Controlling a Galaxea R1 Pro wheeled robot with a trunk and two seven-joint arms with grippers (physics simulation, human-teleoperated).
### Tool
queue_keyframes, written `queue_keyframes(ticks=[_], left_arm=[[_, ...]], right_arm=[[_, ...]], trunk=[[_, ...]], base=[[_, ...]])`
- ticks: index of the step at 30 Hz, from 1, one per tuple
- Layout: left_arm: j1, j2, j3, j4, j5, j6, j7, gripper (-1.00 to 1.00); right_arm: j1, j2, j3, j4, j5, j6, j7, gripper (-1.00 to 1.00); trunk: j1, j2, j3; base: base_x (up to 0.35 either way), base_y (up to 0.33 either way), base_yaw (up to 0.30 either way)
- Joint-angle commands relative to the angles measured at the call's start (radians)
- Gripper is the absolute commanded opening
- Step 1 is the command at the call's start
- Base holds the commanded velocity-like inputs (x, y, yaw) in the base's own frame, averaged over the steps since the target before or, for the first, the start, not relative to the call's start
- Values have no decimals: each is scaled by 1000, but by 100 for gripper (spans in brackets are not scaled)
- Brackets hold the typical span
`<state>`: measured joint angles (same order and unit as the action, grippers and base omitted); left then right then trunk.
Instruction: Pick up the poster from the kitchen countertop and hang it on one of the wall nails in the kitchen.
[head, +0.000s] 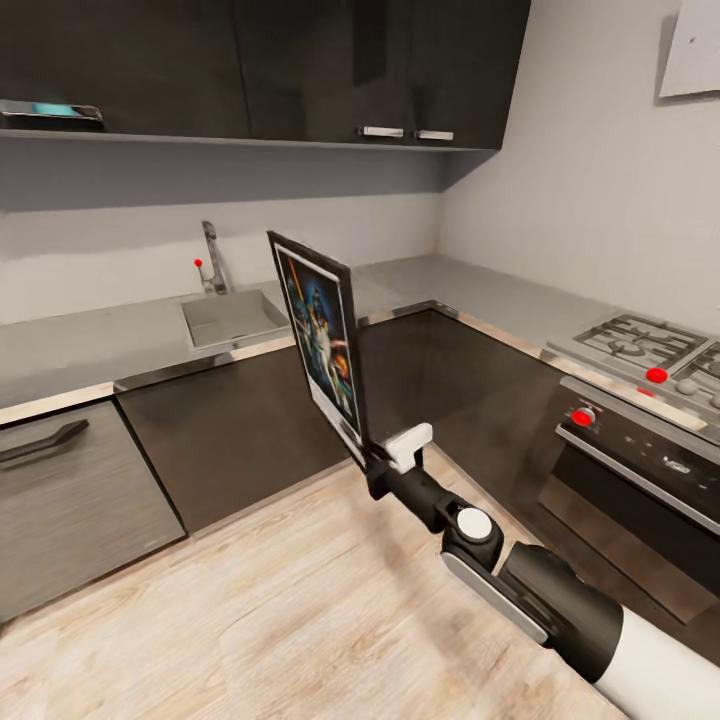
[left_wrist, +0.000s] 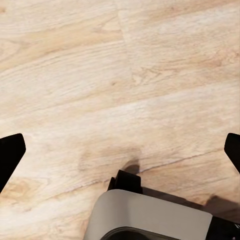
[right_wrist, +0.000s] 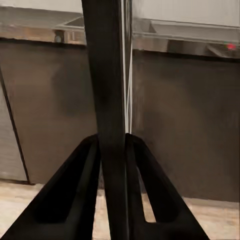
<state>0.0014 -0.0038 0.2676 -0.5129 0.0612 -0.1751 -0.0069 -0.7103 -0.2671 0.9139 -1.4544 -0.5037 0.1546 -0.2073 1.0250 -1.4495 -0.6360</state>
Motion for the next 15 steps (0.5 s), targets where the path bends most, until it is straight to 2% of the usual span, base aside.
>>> queue_keyframes(ticks=[1, 3, 4, 7, 8, 9, 10, 12, 13, 15], left_arm=[[0, 0, 1, -1, 6, -1, -1, 100], [0, 0, 1, -1, 6, -1, -1, 100], [0, 0, 1, -1, 6, -1, -1, 100], [0, 0, 1, -1, 6, -1, -1, 100], [0, 0, 1, -1, 6, -1, -1, 100], [0, 0, 0, -1, 5, -2, -1, 100], [0, 0, 0, -1, 5, -2, -1, 100], [0, 0, 0, -1, 5, -3, -1, 100], [0, 0, -1, -1, 5, -3, -1, 100], [0, 0, -1, -1, 5, -3, -1, 100]], right_arm=[[-1, -18, 2, -1, -28, 0, 52, -100], [-1, -32, 1, 0, -49, -2, 101, -100], [-1, -48, 0, 1, -70, -4, 141, -100], [-1, -84, -1, 4, -112, -22, 200, -100], [-1, -100, -1, 6, -136, -45, 224, -100], [-1, -126, -1, 15, -180, -82, 264, -100], [-1, -136, -1, 20, -196, -92, 280, -100], [-1, -174, 0, 42, -263, -115, 371, -100], [-1, -185, 0, 60, -298, -122, 422, -100], [-1, -192, 0, 80, -327, -127, 471, -100]], trunk=[[0, 0, -1], [0, 0, -1], [0, 0, -1], [0, 0, -1], [0, 0, -1], [0, 0, -1], [0, 0, -1], [0, 0, -1], [0, 0, -1], [0, 0, -1]], base=[[0, 0, 0], [0, 0, 0], [0, 0, 0], [0, 0, 0], [0, 0, 0], [0, 0, 0], [0, 0, 0], [0, 0, 0], [0, 0, 0], [0, 0, 0]])
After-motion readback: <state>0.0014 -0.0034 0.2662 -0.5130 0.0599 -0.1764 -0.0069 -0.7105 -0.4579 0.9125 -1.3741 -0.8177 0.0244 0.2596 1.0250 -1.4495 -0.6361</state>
